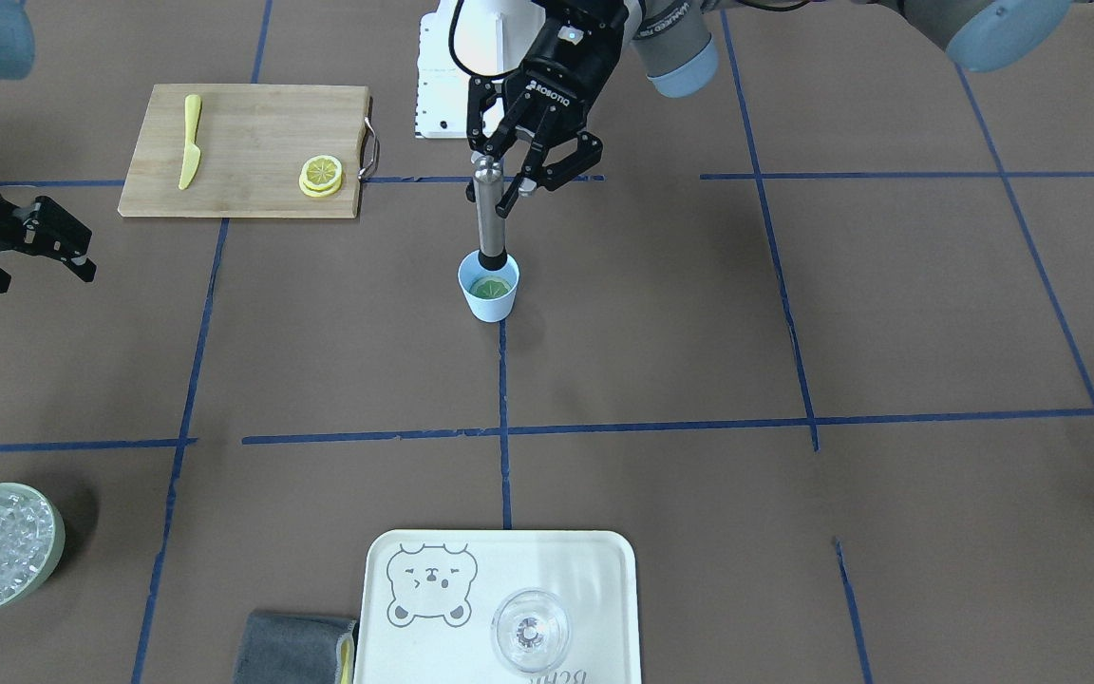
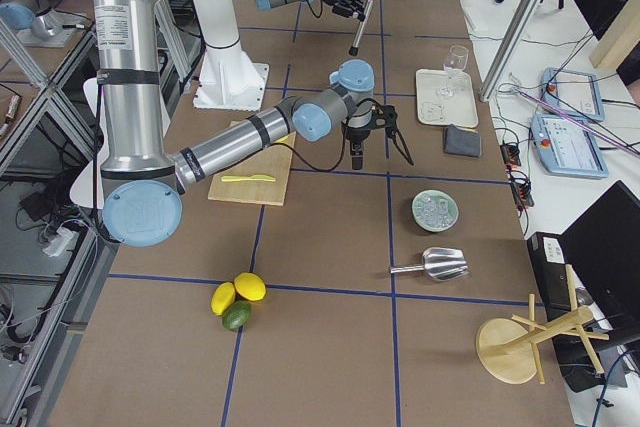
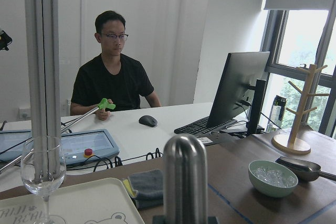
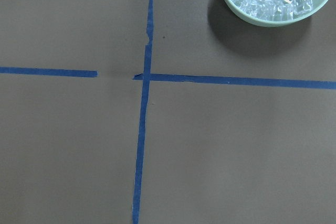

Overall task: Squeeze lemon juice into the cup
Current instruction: 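Lift the muddler out of the blue cup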

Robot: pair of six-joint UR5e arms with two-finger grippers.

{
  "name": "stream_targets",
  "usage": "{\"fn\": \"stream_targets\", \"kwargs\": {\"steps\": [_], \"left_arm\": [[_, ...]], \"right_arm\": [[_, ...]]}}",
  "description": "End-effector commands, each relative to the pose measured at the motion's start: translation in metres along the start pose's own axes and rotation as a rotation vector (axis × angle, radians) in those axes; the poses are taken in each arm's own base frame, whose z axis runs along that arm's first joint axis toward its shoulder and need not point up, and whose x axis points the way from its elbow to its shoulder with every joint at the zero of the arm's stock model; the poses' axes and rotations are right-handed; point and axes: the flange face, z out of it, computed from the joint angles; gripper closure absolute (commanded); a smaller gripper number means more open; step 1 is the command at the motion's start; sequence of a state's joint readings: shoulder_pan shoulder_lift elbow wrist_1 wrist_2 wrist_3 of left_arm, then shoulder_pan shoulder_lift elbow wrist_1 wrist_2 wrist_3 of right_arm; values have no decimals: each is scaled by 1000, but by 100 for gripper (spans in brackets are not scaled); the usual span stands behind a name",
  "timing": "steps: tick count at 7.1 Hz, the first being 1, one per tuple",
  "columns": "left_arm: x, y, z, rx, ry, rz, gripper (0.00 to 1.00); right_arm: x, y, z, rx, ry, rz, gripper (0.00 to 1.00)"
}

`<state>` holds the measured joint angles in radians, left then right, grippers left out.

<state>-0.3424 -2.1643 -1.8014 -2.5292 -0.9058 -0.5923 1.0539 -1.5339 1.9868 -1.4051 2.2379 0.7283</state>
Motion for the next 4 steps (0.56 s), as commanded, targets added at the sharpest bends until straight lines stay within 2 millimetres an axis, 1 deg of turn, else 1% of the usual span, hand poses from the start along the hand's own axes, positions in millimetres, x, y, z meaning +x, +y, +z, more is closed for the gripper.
{"fn": "stream_targets", "kwargs": {"steps": [1, 2, 3, 4], "left_arm": [[-54, 9, 14, -107, -52, 98, 100], [-93, 18, 16, -181, -35, 116, 100], [-141, 36, 11, -278, -29, 126, 100], [-198, 42, 6, -413, -18, 50, 100]], "right_arm": [[-2, -1, -1, 2, -2, -1, 0], [-2, -1, -1, 3, -3, -2, 0], [-3, -1, -3, 5, -5, -4, 0], [-2, -2, 1, 0, -2, -1, 0]]}}
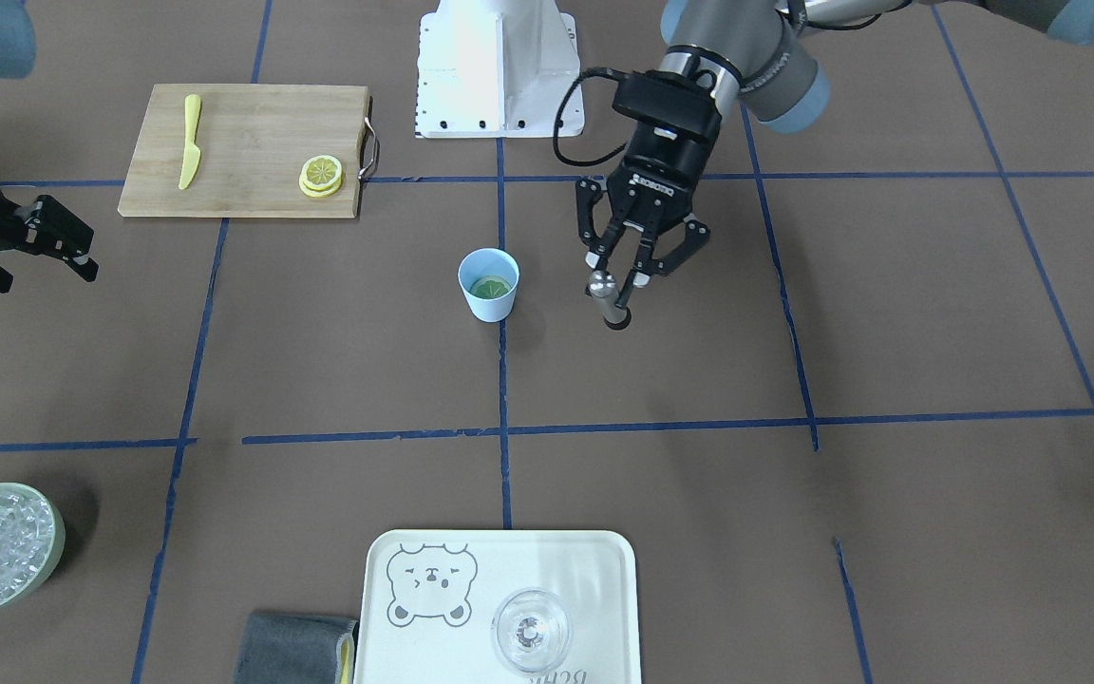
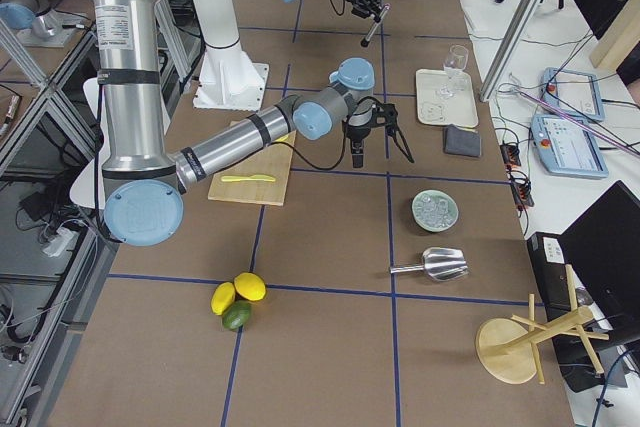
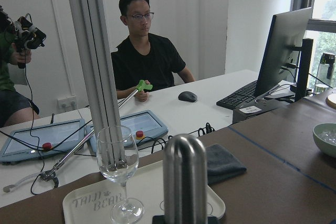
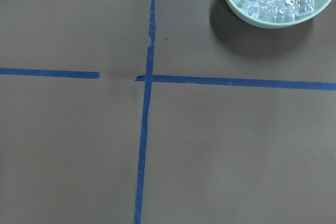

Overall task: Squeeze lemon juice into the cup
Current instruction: 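Carry the muddler back toward its original spot on the table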

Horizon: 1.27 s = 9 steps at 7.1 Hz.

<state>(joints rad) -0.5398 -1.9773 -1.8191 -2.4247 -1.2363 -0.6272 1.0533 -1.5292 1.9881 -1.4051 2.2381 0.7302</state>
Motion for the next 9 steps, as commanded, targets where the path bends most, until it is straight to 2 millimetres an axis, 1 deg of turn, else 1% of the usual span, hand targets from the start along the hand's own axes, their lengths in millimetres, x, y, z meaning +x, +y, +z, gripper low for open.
{"fn": "stream_targets", "kwargs": {"steps": [1, 2, 3, 4, 5, 6, 7, 8, 9], "left_arm": [[-119, 16, -9, -298, 57, -85, 100], [-169, 10, -18, -460, 59, -147, 100], [-198, 15, -27, -553, -2, -191, 100], [-218, 44, -45, -632, -49, -206, 100], [-235, 77, -62, -727, -47, -239, 100], [-245, 96, -68, -809, -54, -278, 100], [-258, 114, -66, -885, -118, -306, 100], [-273, 137, -61, -965, -182, -330, 100], [-284, 153, -57, -998, -209, -342, 100]], "right_arm": [[-3, -1, -2, 5, -3, -4, 0], [-3, 0, -2, 5, -3, -2, 0], [-5, 0, -4, 7, -7, -7, 0], [-6, -1, -2, 5, -6, -8, 0], [-13, -4, -2, 9, -13, -17, 0], [-19, -4, 0, 4, -17, -5, 0], [-36, -1, 4, -2, -30, 21, 0], [-44, 0, 6, -7, -36, 40, 0], [-45, 1, 7, -9, -37, 40, 0]]}}
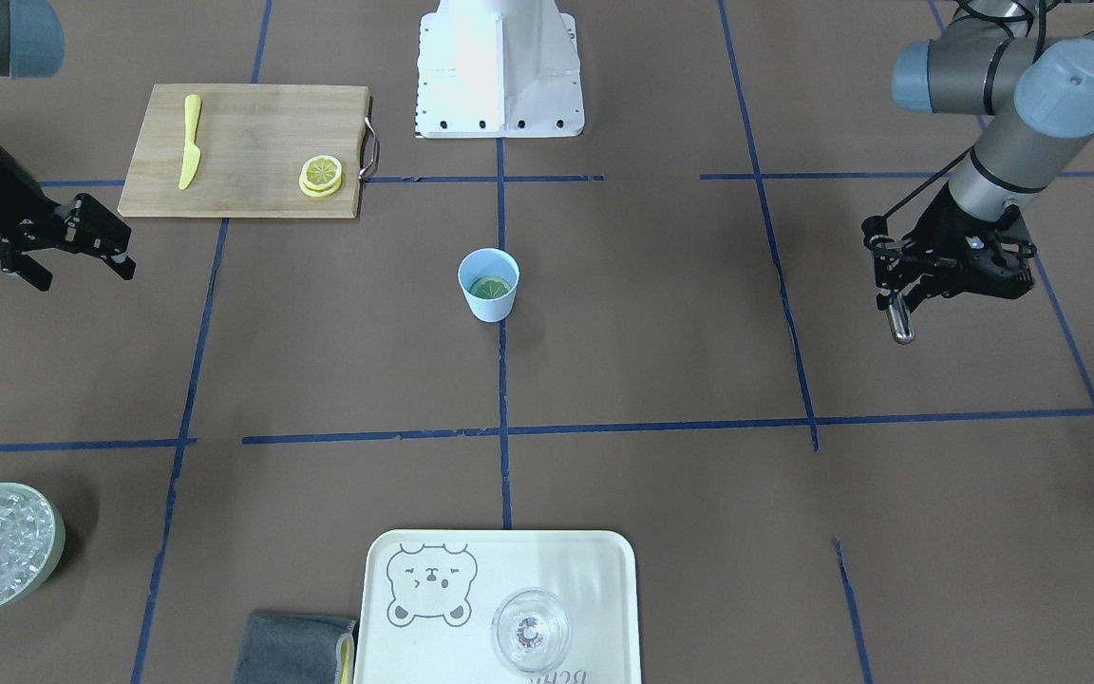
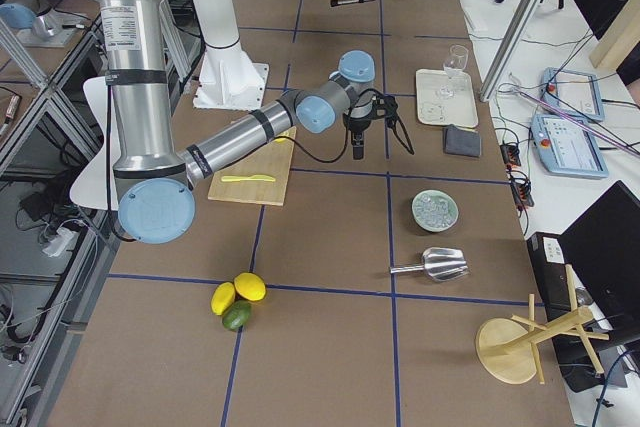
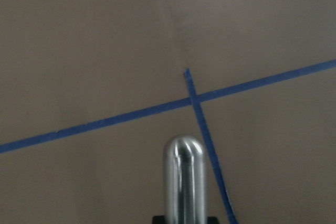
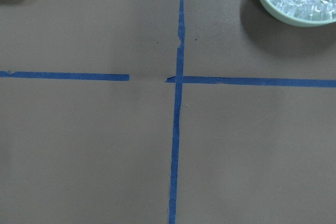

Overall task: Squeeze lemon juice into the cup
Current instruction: 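Carry the muddler back toward its original spot on the table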

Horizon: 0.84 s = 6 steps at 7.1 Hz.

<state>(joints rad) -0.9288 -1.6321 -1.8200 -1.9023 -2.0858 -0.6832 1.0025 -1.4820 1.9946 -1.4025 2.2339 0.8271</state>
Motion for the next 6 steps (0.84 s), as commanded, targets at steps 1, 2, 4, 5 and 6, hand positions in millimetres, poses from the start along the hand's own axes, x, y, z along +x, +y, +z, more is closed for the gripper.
{"fn": "stream_targets", "kwargs": {"steps": [1, 2, 4, 5, 6], "left_arm": [[-33, 6, 40, -92, -67, -57, 100], [-41, 9, 49, -111, -80, -40, 100], [-57, 14, 65, -162, -118, -76, 100], [-58, 14, 66, -175, -128, -89, 100], [-61, 16, 68, -187, -139, -101, 100]], "right_arm": [[-6, 2, 1, -3, -5, 9, 0], [-5, 2, 2, -4, -4, 11, 0], [-6, 2, 1, -3, -5, 9, 0], [-6, 2, 1, -3, -5, 10, 0], [-6, 2, 1, -3, -5, 10, 0]]}}
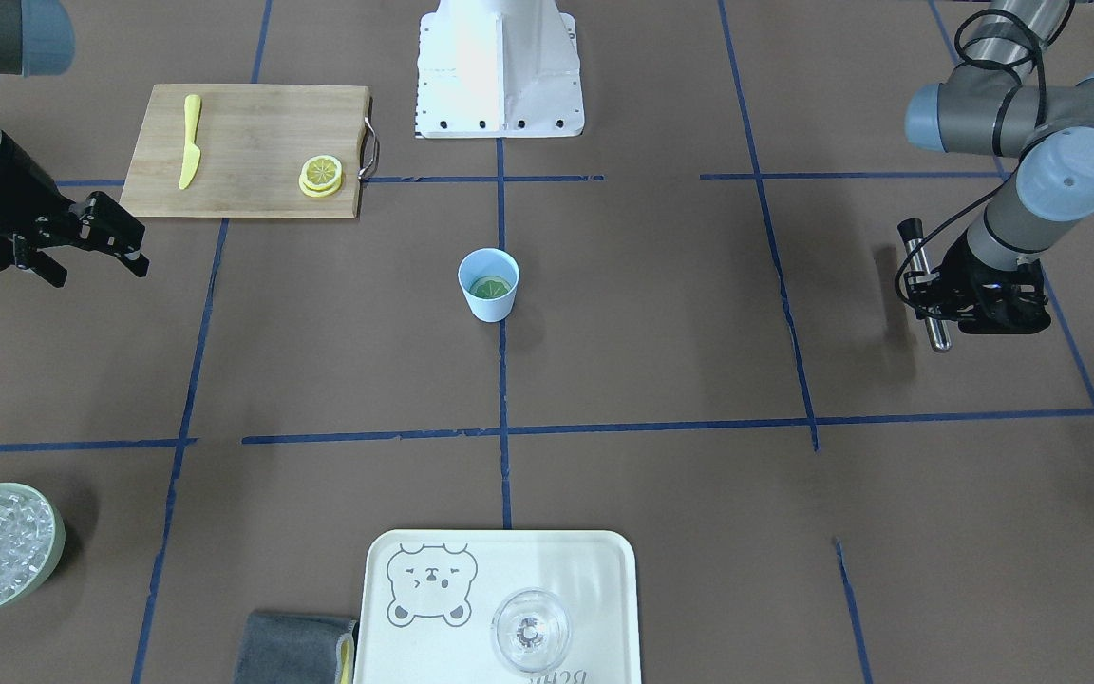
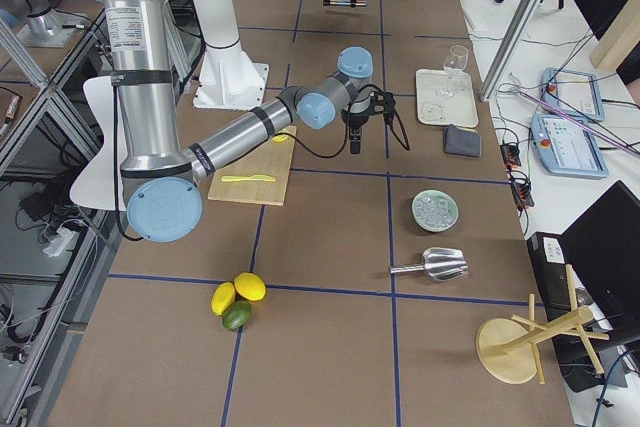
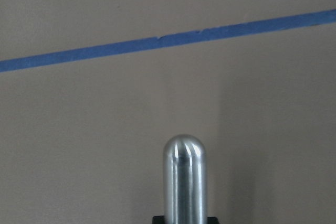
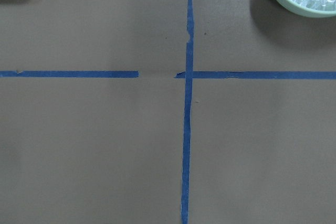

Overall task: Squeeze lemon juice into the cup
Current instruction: 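Lower the muddler down onto the table with the left gripper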

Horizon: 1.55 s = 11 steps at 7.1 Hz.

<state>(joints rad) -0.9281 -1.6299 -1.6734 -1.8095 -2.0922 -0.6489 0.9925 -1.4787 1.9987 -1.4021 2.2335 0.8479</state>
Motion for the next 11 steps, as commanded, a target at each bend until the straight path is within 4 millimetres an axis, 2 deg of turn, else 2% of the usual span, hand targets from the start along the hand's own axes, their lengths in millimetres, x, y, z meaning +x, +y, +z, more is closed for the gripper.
{"fn": "stream_targets", "kwargs": {"steps": [1, 11], "left_arm": [[-4, 2, 5, -25, -16, -25, 100], [-18, -1, 38, -72, -50, -71, 100]], "right_arm": [[0, 0, 0, 0, 0, 0, 0], [1, 0, 0, -1, 1, 3, 0]]}}
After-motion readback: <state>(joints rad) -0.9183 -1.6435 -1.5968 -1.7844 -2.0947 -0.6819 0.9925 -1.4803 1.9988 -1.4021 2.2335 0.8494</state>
